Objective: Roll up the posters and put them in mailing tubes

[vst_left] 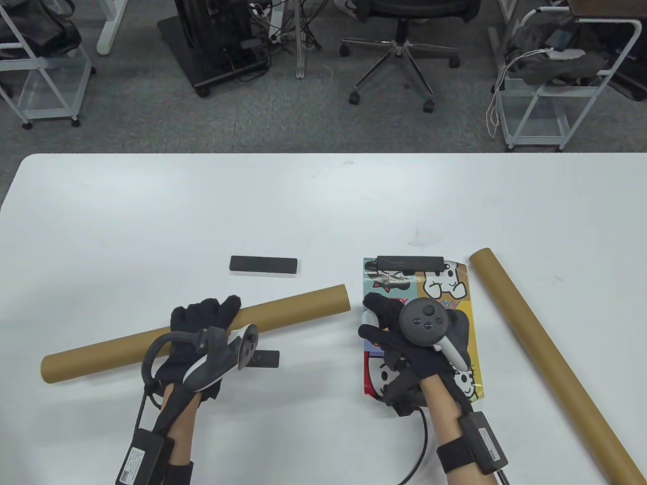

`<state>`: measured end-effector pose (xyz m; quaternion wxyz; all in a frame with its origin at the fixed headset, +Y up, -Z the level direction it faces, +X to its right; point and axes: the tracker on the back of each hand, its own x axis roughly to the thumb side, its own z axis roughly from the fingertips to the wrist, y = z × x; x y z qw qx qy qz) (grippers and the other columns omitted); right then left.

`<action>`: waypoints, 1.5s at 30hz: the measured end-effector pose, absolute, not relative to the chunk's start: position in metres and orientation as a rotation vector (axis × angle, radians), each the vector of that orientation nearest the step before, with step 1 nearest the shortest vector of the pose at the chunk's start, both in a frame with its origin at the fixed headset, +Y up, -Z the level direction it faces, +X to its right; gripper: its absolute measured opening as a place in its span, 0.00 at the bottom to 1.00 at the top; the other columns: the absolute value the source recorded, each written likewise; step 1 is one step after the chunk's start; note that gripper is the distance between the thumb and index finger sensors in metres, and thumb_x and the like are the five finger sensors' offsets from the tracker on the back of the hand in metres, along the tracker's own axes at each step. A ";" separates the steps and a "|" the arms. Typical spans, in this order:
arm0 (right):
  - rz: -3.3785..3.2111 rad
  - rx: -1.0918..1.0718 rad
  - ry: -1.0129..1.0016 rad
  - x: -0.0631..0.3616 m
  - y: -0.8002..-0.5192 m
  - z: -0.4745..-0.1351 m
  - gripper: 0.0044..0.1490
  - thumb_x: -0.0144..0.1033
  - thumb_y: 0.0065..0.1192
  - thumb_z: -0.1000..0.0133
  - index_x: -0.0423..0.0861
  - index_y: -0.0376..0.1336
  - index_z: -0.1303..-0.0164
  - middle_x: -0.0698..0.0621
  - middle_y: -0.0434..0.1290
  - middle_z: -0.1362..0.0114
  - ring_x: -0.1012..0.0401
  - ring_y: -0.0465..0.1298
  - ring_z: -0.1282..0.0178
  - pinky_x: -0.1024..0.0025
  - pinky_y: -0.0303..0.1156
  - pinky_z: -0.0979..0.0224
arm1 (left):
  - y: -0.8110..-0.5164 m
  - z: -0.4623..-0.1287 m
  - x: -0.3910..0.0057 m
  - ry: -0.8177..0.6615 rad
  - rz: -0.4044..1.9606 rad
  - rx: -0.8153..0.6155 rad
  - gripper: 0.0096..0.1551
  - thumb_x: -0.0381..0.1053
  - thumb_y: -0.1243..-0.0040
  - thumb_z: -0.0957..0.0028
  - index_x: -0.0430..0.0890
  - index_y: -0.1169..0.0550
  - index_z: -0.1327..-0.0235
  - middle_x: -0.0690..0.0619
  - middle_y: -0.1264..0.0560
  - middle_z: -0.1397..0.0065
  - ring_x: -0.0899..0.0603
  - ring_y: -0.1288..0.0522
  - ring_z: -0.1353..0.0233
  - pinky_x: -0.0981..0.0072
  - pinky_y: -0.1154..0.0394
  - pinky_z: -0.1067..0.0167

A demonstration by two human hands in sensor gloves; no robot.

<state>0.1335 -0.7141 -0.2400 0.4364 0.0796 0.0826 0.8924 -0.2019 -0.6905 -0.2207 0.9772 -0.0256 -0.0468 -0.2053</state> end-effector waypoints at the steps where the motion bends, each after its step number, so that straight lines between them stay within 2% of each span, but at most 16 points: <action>1: 2.098 0.171 0.208 0.140 -0.716 -0.241 0.44 0.41 0.61 0.47 0.37 0.54 0.22 0.32 0.63 0.21 0.40 0.72 0.30 0.33 0.65 0.27 | -0.691 -0.220 -0.201 -0.101 -0.416 -0.052 0.53 0.57 0.32 0.57 0.62 0.44 0.18 0.56 0.31 0.18 0.43 0.25 0.20 0.42 0.31 0.20; 8: 1.844 0.096 0.229 0.160 -0.730 -0.243 0.44 0.41 0.60 0.46 0.36 0.54 0.22 0.31 0.63 0.21 0.39 0.72 0.30 0.32 0.64 0.28 | -0.690 -0.217 -0.193 -0.152 -0.414 -0.041 0.53 0.57 0.32 0.58 0.63 0.44 0.19 0.57 0.31 0.18 0.44 0.25 0.20 0.43 0.31 0.20; 22: 1.844 0.158 0.251 0.144 -0.727 -0.242 0.43 0.42 0.60 0.47 0.38 0.55 0.23 0.33 0.64 0.21 0.40 0.72 0.30 0.33 0.64 0.27 | -0.689 -0.213 -0.182 -0.208 -0.396 -0.027 0.53 0.58 0.32 0.58 0.63 0.44 0.19 0.57 0.30 0.18 0.44 0.25 0.21 0.43 0.31 0.20; 30: 1.933 0.087 0.163 0.143 -0.723 -0.238 0.41 0.40 0.58 0.46 0.38 0.55 0.23 0.35 0.64 0.20 0.40 0.72 0.26 0.35 0.63 0.25 | -0.688 -0.210 -0.174 -0.238 -0.391 -0.006 0.53 0.59 0.32 0.58 0.60 0.42 0.18 0.55 0.29 0.19 0.43 0.23 0.23 0.42 0.30 0.21; 33: 2.027 0.108 0.098 0.133 -0.716 -0.233 0.39 0.38 0.51 0.41 0.36 0.52 0.20 0.32 0.61 0.18 0.39 0.70 0.23 0.35 0.62 0.25 | -0.687 -0.209 -0.170 -0.243 -0.399 0.003 0.53 0.58 0.32 0.58 0.58 0.41 0.17 0.54 0.28 0.20 0.43 0.23 0.23 0.41 0.30 0.21; 36: 2.057 0.173 0.091 0.112 -0.713 -0.226 0.49 0.41 0.49 0.40 0.28 0.39 0.17 0.23 0.48 0.15 0.30 0.59 0.19 0.30 0.56 0.25 | -0.686 -0.208 -0.167 -0.248 -0.374 0.006 0.53 0.58 0.32 0.57 0.55 0.41 0.16 0.52 0.28 0.20 0.42 0.23 0.24 0.40 0.30 0.21; 39: 2.101 0.190 0.096 0.097 -0.713 -0.221 0.58 0.45 0.48 0.40 0.23 0.29 0.19 0.18 0.38 0.16 0.24 0.50 0.19 0.27 0.52 0.25 | -0.686 -0.206 -0.165 -0.247 -0.409 0.032 0.53 0.57 0.31 0.57 0.54 0.40 0.17 0.51 0.27 0.21 0.41 0.22 0.25 0.40 0.29 0.22; 45: 2.047 0.235 0.160 0.102 -0.716 -0.227 0.56 0.44 0.49 0.40 0.25 0.32 0.18 0.20 0.40 0.15 0.25 0.51 0.19 0.26 0.52 0.25 | -0.689 -0.209 -0.173 -0.231 -0.403 -0.004 0.53 0.58 0.31 0.58 0.56 0.41 0.17 0.53 0.28 0.20 0.43 0.22 0.24 0.41 0.29 0.22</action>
